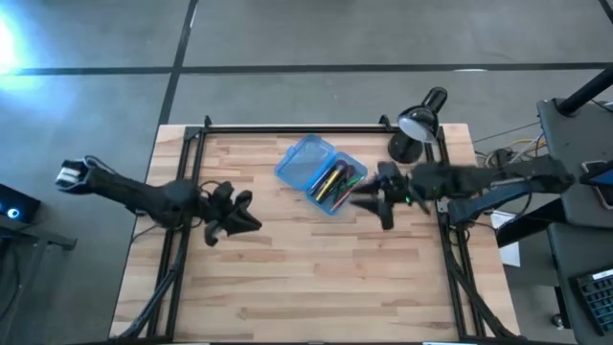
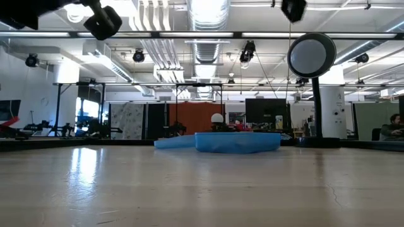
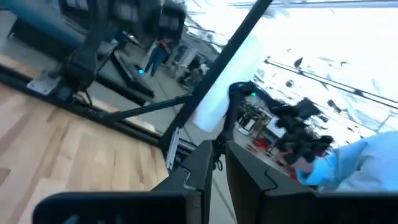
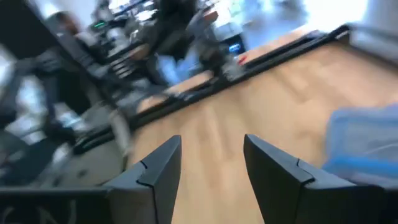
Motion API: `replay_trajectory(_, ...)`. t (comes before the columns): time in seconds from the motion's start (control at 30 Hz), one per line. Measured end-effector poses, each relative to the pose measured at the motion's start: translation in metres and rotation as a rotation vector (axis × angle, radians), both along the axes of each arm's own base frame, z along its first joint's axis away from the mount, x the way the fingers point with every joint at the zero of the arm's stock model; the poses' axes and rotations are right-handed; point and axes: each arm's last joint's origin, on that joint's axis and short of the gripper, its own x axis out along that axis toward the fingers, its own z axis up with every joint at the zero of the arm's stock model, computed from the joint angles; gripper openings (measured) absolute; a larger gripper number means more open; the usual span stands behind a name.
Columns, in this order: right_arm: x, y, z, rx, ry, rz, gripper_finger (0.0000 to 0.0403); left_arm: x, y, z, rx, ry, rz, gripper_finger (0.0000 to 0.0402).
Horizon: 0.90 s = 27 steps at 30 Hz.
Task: Pick & place school supplies into a supply box
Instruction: Return to Home Position
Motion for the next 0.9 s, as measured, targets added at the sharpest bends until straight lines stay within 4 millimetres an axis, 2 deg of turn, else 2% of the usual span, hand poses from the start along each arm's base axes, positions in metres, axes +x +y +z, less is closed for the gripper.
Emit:
replay_trajectory(0.07,-0.018,-0.001,-0.013,0.031,-0.028,0.03,0.0164,-0.006,0.01,0.003,0.012,-0.032,-0.005,0.0029)
replay_trajectory(0.13,-0.044,-0.005,-0.005,0.017,-0.126,0.034,0.0165,-0.016,0.019,0.009,0.027,-0.073,-0.017,0.0029)
replay_trajectory(0.27,-0.097,-0.016,0.014,-0.178,-0.298,-0.023,0.0168,-0.042,0.037,0.019,0.052,-0.06,-0.019,0.0029)
replay_trajectory(0.4,-0.133,-0.025,0.005,-0.239,-0.314,-0.155,0.0169,-0.062,0.046,0.012,0.062,0.032,0.085,0.0029)
replay_trajectory(0.47,-0.142,-0.027,-0.009,-0.208,-0.265,-0.172,0.0169,-0.071,0.048,0.007,0.045,0.066,0.114,0.0029)
replay_trajectory(0.57,-0.155,-0.028,-0.027,-0.107,-0.192,-0.147,0.0169,-0.081,0.047,0.01,-0.091,0.072,0.111,0.0029)
replay_trajectory(0.7,-0.171,-0.031,-0.04,-0.008,-0.142,-0.171,0.0169,-0.088,0.046,0.011,-0.204,0.071,0.086,0.0029)
replay_trajectory(0.9,-0.187,-0.033,-0.053,-0.009,-0.091,-0.157,0.0169,-0.09,0.045,0.012,-0.213,0.062,0.083,0.0029)
